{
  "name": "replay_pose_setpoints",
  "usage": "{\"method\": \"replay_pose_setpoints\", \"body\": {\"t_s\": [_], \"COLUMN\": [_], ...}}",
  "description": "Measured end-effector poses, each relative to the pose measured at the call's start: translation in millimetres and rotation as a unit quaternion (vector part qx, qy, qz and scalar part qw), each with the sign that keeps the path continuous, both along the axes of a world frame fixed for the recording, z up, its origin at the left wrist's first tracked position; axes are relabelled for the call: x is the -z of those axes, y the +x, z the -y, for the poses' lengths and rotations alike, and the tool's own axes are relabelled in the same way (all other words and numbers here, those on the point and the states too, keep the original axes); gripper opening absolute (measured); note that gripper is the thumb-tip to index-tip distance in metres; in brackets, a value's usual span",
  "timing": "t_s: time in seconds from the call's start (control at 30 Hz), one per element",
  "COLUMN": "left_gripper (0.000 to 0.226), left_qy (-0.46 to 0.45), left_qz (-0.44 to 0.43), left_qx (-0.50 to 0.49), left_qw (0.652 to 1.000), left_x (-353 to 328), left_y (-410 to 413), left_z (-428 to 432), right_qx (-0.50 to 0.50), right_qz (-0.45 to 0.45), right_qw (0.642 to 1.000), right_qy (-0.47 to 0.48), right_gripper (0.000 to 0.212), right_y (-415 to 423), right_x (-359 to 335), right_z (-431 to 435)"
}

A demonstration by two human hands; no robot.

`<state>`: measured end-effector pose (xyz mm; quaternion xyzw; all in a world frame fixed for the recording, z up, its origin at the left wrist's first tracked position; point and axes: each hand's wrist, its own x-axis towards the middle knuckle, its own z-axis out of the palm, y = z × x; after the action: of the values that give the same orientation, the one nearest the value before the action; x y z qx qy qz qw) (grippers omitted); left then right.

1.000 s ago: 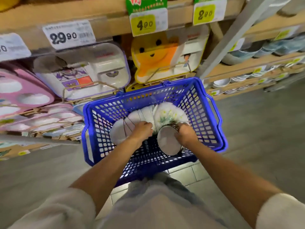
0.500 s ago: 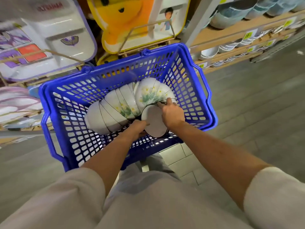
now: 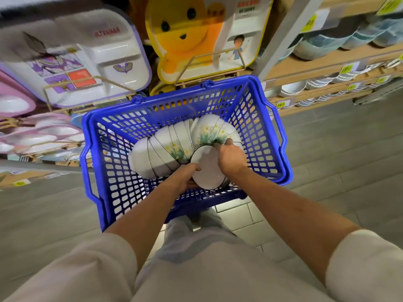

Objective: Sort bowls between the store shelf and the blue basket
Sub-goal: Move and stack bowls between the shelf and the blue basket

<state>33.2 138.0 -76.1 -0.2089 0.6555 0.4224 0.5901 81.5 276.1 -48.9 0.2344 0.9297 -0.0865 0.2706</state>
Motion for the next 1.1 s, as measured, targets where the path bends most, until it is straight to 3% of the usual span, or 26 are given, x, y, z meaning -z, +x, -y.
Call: {"method": "replay_pose_setpoints", "body": {"t_s": [0.23,0.33,0.5,0.6,0.67,0.73,0.83,1.0,1.1], "left_gripper": [0.035,0.023,0.038,0.044,0.043,0.045,0.049,0.046,0.040], "left_qy": [-0.022,0.000,0.101,0.186,0.242,0.280,0.284,0.256,0.266], "left_qz": [-0.093,-0.150,-0.230,-0.268,-0.284,-0.298,-0.327,-0.357,-0.376], "left_qx": [-0.025,-0.069,-0.208,-0.252,-0.279,-0.306,-0.348,-0.379,-0.362], "left_qw": [0.995,0.986,0.945,0.911,0.885,0.860,0.832,0.815,0.810], "left_x": [-47.5,-75.7,-131.3,-171.3,-197.2,-219.2,-247.0,-289.9,-312.1], "left_y": [-11.5,-19.0,-24.0,-20.3,-15.9,-12.0,-7.8,-3.9,-1.3], "left_z": [14.0,17.4,19.0,14.1,8.8,4.9,2.8,4.8,7.8], "right_qx": [0.061,0.117,0.220,0.261,0.269,0.271,0.248,0.213,0.212], "right_qz": [-0.081,-0.120,-0.219,-0.269,-0.289,-0.302,-0.320,-0.371,-0.401], "right_qw": [0.982,0.960,0.885,0.832,0.812,0.799,0.799,0.791,0.764], "right_qy": [-0.159,-0.223,-0.349,-0.409,-0.430,-0.444,-0.444,-0.437,-0.458], "right_gripper": [0.047,0.041,0.020,0.028,0.026,0.011,0.009,0.023,0.021], "right_y": [-17.6,-26.7,-38.9,-41.9,-43.4,-44.5,-42.1,-27.8,-14.4], "right_x": [-41.8,-67.4,-128.7,-171.4,-196.5,-218.7,-245.1,-275.8,-290.3], "right_z": [-19.6,-30.2,-40.3,-40.8,-40.6,-39.1,-34.9,-23.1,-16.1]}}
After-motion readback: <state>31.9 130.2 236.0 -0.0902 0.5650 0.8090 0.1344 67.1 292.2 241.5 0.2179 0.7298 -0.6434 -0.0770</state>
